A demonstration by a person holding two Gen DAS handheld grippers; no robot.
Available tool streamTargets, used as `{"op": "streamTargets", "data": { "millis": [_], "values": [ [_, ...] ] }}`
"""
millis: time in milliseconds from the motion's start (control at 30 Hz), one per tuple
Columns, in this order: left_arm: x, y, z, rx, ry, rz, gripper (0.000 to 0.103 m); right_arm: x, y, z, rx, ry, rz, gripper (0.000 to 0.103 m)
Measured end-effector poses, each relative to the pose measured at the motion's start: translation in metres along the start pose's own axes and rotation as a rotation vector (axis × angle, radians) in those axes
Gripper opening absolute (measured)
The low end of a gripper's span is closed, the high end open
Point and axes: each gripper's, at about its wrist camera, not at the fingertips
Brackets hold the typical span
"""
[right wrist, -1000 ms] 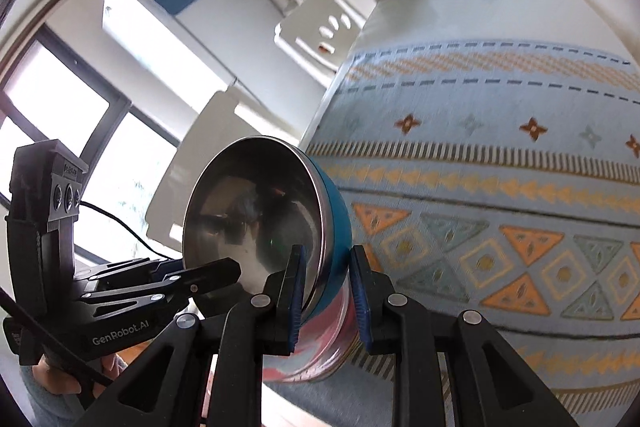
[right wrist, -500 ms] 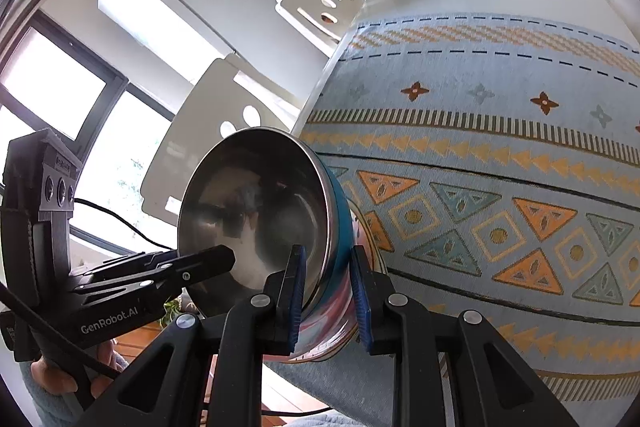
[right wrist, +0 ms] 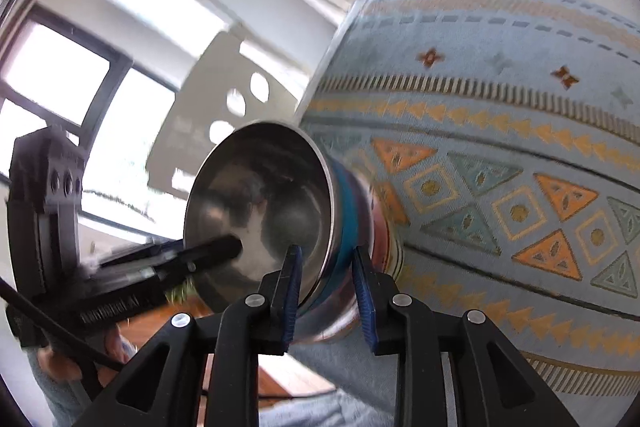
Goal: Organize plates and bowls
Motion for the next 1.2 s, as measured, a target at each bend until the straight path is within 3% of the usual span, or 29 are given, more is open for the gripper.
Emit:
{"op": "streamTargets", "data": {
  "millis": [100,167,233,1200],
  "values": [
    [0.014,-0.003,0.013,-0.032,0.008,0.055,0.030,-0.006,0.001,-0.004,0.023,-0.007,-0.014,0.031],
    [0.021,-0.005,0.021,-0.052,0.007,0.073,0.030,-0.011,0.001,0.000,0.008,0.006,-0.029,0.050],
    [0.024,-0.007,0.028,-0.070,-0.003,0.080,0.030,-0.015,0.000,0.006,-0.024,0.013,-0.045,0.054],
    [-0.002,-0.034,0.014,-0.044,-0.032,-0.045,0.031,-0.060,0.000,0.036,-0.121,0.033,-0.204,0.056]
  ]
}}
Point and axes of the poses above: each gripper's, at about its wrist camera, not at the fingertips, and z roughly against the way its jaws point, x to its left, y to its underside, and after that the axes turned 11 degrees about y, right-handed
